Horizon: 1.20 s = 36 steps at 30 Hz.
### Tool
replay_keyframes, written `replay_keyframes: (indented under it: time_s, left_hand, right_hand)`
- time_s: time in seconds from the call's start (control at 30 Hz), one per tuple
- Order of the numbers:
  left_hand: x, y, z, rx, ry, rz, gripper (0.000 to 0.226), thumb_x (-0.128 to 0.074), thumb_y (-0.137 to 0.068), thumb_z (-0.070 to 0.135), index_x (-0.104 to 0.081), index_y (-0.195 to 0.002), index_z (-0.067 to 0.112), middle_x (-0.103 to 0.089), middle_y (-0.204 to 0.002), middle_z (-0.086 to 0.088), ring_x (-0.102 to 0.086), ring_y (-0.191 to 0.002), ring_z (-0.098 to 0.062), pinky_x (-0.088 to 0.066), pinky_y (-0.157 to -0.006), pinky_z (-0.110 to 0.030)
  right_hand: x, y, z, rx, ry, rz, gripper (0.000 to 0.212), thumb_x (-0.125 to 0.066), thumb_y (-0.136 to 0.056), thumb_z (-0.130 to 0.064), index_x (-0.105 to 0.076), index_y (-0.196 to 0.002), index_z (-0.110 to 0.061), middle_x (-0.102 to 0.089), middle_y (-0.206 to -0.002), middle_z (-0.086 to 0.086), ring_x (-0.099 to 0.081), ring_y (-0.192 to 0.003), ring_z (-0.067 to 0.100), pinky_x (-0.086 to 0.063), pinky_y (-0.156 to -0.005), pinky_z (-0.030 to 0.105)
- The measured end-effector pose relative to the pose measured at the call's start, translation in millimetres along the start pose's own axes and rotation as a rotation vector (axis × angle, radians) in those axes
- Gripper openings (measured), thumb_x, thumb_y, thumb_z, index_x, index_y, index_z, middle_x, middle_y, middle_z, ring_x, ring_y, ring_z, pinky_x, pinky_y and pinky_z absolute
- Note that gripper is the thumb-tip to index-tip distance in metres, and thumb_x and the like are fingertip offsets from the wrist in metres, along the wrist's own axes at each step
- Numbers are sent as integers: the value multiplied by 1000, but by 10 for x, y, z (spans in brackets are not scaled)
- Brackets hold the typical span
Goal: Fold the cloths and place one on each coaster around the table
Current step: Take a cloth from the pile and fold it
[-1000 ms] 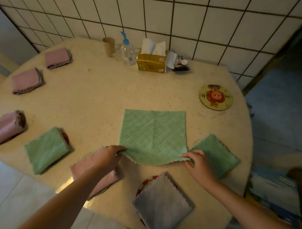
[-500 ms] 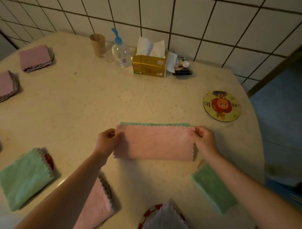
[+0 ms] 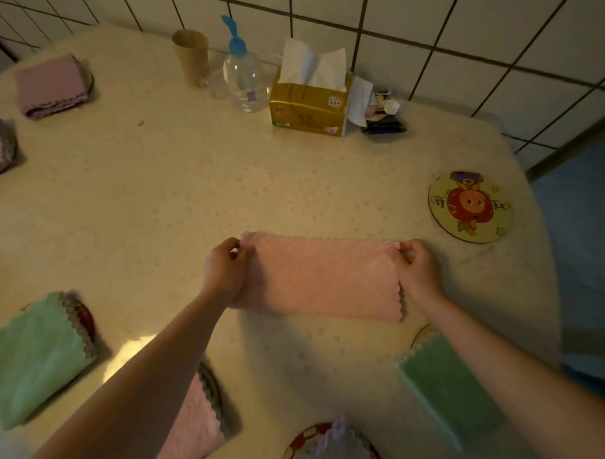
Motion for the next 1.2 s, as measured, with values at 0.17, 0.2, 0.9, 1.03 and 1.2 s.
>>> replay_keyframes:
  time_s: [0.17,0.2,0.9,1.03,1.2]
  left_hand:
    - [0,114,96,78,10,117,26,-54,-94,28,-59,-114,11,-65,-97,-10,-61,-93,-31,-41,-73,-30]
    - [5,224,132,83,0,143,29,-51,-95,28,-53,-121,14,-63,-100,-8,-61,-95,-32,-42,-74,-32]
    - [-156,1371,-516,-482,-793,-253,64,-6,-91,54,7,-150,34,15,-158,8,16,-145,-18,1,-119,-42]
    - [-177,1381,-516,-450,-750,-246,67,-6,-89,53,4,-151,33,14,-158,9,16,-146,-17,0,-118,-41]
    - [-189,1355,-481,-444,-736,-231,68,-10,-89,52,-8,-153,28,4,-159,7,6,-147,-19,-12,-119,-42]
  right_hand:
    - [48,-23,-98,-50,38,-1,21,-56,-93,-27,-51,-101,-8,-60,-93,7,-52,-68,10,-33,-49,16]
    - [84,34,-137,-48,18,20,24,-54,-94,-24,-47,-109,-7,-59,-96,8,-54,-70,11,-34,-50,15]
    - [78,1122,115,843,859,-381,78,-66,-62,15,-49,-133,-11,-52,-136,6,-50,-125,22,-46,-99,33]
    - [95,1058,48,849,913,-454,70,-67,-68,7,-47,-132,-10,-50,-134,6,-50,-121,23,-52,-90,36]
    - [-122,941,-76,818,1016,-361,57,-80,-48,-3,-60,-100,-12,-59,-96,6,-55,-84,24,-48,-64,34]
Point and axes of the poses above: each hand's wrist, its own y-axis away from the middle knuckle, its own x-axis out of the back of the hand, z = x × y, the point moved 3 cm from there along -y, towards the middle knuckle
